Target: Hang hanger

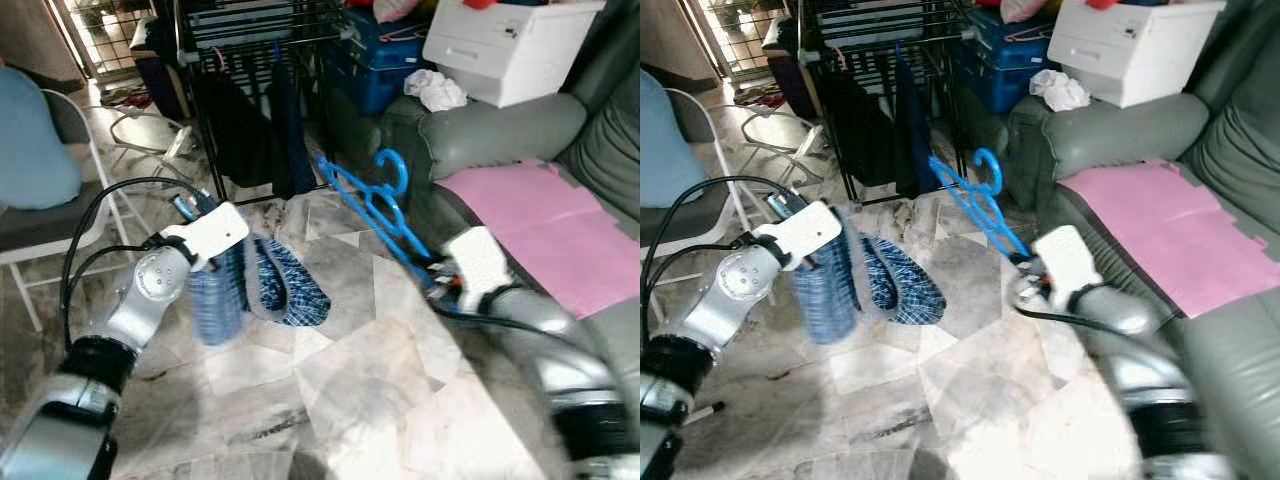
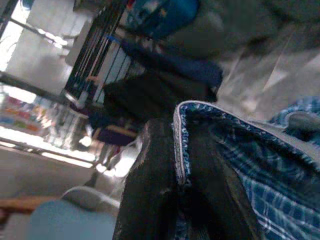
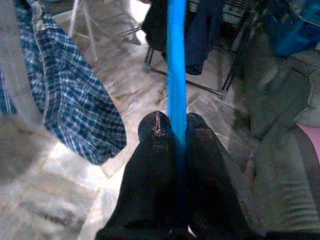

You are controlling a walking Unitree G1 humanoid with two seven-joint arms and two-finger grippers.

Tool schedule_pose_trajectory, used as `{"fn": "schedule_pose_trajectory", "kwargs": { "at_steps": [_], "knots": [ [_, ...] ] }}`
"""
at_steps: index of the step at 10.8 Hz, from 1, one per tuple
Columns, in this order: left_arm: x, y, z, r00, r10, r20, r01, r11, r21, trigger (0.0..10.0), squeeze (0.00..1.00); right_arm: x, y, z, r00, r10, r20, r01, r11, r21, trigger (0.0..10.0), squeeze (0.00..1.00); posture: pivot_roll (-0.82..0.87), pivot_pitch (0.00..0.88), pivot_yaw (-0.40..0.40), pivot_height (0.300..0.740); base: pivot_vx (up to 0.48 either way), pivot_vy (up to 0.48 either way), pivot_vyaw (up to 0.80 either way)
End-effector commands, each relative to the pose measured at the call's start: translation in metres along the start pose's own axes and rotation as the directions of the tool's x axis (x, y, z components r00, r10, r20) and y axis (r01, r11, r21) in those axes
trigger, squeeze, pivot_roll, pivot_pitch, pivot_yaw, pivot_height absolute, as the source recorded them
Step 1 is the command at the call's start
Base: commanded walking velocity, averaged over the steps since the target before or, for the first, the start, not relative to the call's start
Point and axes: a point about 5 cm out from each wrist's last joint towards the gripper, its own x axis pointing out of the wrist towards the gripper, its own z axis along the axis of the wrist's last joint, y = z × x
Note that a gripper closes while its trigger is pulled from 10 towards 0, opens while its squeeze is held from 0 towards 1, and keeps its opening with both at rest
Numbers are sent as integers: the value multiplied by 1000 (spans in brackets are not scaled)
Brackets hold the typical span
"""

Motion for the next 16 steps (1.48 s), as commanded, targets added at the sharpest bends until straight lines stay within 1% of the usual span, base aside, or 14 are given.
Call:
{"fn": "schedule_pose_trajectory", "kwargs": {
  "at_steps": [1, 2, 3, 4, 5, 6, 7, 8, 9, 10, 12, 14, 15, 16],
  "knots": [
    [0, 9, -3, 1000, 22, -8, -22, 999, 49, 10000, 0, -4, 1, 8, 998, 60, 25, -60, 998, -10, 10000, 0, -99, 0, 90, 740, 0, 0, 0],
    [1, 5, -12, 999, 23, -26, -20, 996, 91, 10000, 0, -22, -3, 9, 983, 185, 5, -185, 983, -12, 10000, 0, -105, 0, 97, 740, 0, 0, 0],
    [-1, 1, -16, 999, 15, -34, -12, 995, 97, 10000, 0, -35, -6, 11, 964, 266, -6, -266, 964, 12, 10000, 0, -107, 0, 100, 740, 0, 0, 0],
    [-1, 0, -19, 999, 13, -43, -8, 994, 109, 10000, 0, -45, -6, 10, 941, 335, -37, -335, 942, 12, 10000, 0, -108, 0, 101, 740, 0, 0, 0],
    [-1, 0, -21, 999, 19, -49, -13, 994, 109, 10000, 0, -50, -5, 9, 926, 374, -53, -374, 927, 20, 10000, 0, -109, 0, 103, 740, 0, 0, 0],
    [-1, 2, -22, 998, 29, -48, -23, 993, 115, 10000, 0, -57, 1, 8, 887, 456, -67, -454, 890, 39, 10000, 0, -107, 0, 105, 740, 0, 0, 0],
    [0, 2, -22, 999, 32, -40, -27, 992, 124, 10000, 0, -60, 6, 7, 863, 500, -75, -496, 866, 69, 10000, 0, -103, 0, 107, 740, 0, 0, 0],
    [1, -2, -13, 999, 36, 27, -39, 992, 124, 10000, 0, -61, 18, 3, 830, 552, -81, -545, 833, 98, 10000, 0, -102, 0, 107, 740, 0, 0, 0],
    [1, -3, -8, 997, 48, 63, -54, 992, 112, 10000, 0, -60, 23, 1, 820, 567, -78, -559, 822, 105, 10000, 0, -99, 0, 107, 740, 0, 0, 0],
    [1, -2, -4, 991, 80, 103, -91, 990, 106, 10000, 0, -56, 28, -1, 815, 575, -75, -566, 817, 112, 10000, 0, -96, 0, 108, 740, 0, 0, 0],
    [-2, -3, -5, 988, 83, 131, -96, 991, 96, 10000, 0, -54, 27, 1, 823, 564, -73, -556, 825, 105, 10000, 0, -91, 0, 107, 740, 0, 0, 0],
    [-8, -3, -22, 994, 85, 63, -92, 987, 128, 10000, 0, -58, 22, 1, 820, 566, -83, -558, 824, 96, 10000, 0, -93, 0, 105, 740, 0, 0, 0],
    [-10, -1, -26, 995, 93, 43, -98, 986, 134, 10000, 0, -60, 20, 0, 817, 568, -96, -561, 822, 97, 10000, 0, -93, 0, 105, 740, 0, 0, 0],
    [-10, -1, -28, 995, 93, 39, -98, 986, 135, 10000, 0, -61, 17, -4, 820, 558, -124, -551, 830, 89, 10000, 0, -95, 0, 104, 740, 0, 0, 0]
  ]
}}
